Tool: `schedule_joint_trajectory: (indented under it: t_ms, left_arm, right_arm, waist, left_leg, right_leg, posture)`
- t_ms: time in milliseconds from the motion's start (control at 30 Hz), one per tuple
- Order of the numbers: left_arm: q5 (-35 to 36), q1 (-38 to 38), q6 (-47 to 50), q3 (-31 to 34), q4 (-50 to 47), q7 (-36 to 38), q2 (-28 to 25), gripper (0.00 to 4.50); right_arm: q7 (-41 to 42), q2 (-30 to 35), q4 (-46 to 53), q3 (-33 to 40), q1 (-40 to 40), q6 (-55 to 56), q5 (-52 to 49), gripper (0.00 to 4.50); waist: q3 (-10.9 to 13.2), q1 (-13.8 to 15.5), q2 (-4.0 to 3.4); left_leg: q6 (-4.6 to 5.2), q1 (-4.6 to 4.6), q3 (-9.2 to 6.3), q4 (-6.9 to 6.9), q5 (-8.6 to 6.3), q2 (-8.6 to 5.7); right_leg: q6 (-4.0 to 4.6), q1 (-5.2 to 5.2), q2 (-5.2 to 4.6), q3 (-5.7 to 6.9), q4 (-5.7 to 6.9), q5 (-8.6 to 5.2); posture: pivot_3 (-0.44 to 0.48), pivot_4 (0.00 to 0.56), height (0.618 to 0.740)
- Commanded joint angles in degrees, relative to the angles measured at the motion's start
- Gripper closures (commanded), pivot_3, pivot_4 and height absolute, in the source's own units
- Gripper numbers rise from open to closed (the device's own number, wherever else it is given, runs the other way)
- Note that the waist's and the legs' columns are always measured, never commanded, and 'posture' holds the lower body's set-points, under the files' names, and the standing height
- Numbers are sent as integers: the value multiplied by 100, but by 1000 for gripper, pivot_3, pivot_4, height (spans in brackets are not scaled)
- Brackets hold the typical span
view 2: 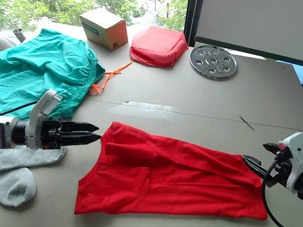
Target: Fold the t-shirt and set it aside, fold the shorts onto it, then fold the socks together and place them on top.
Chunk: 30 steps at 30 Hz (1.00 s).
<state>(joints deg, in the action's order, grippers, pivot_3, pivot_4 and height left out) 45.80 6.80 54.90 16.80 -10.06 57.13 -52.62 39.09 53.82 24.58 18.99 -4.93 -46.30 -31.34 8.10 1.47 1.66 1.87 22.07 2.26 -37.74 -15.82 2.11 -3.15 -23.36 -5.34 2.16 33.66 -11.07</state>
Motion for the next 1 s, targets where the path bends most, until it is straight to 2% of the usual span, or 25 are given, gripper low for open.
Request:
schedule_joint_trajectory:
  t_ms: [33, 133, 233, 567, 667, 700, 1000]
  left_arm:
    - [-752, 346, -422, -401, 325, -723, 255, 814]
    - [-616, 501, -154, -589, 171, -811, 498, 814]
    - [-379, 592, 234, -631, 21, -1086, 810, 814]
    - [276, 645, 1078, -239, -133, -1622, 1333, 814]
    - [294, 681, 1099, -208, -147, -1758, 1438, 1648]
    - [325, 700, 1126, -158, -152, -1785, 1432, 1944]
    - [870, 519, 1457, 379, -257, -1439, 943, 1944]
  right_arm:
    - [-396, 169, -314, -735, 524, -490, 529, 223]
    - [-646, 38, -519, -1010, 1020, -1043, 587, 223]
    - [-660, 135, -447, -1205, 1167, -1349, 670, 223]
    - [-489, 252, -140, -898, 933, -1702, 622, 223]
    - [-483, 288, -155, -892, 866, -1624, 698, 168]
    - [-492, 284, -176, -880, 865, -1606, 720, 168]
    - [-585, -4, -359, -762, 1157, -2011, 546, 168]
  waist:
    - [-4, 17, 13]
    - [-10, 18, 24]
    - [-11, 18, 24]
    - [-20, -10, 36]
    - [-22, -12, 39]
    - [-22, -16, 39]
    - [-23, -61, 40]
  left_leg:
    - [6, 6, -1, 0, 3, -1]
    - [8, 29, 1, 0, 5, -2]
    - [8, 44, -2, -7, 7, -3]
    - [9, 44, -15, -26, 6, -4]
    - [9, 44, -16, -31, 6, -7]
    - [9, 44, -16, -32, 6, -8]
    - [9, 42, -17, -32, 6, -8]
  right_leg:
    - [9, -1, 2, 2, -2, 6]
    - [16, -18, 6, 1, -3, 10]
    - [18, -23, 13, 1, -1, 13]
    - [13, -16, 28, 0, 2, 11]
    - [14, -14, 30, 0, 4, 12]
    - [14, -9, 30, 0, 5, 12]
    - [14, -8, 33, -1, 7, 12]
  posture:
    - [0, 150, 739]
    - [0, 150, 739]
    - [0, 150, 739]
    - [0, 150, 739]
    - [0, 150, 739]
    - [0, 150, 739]
    - [0, 150, 739]
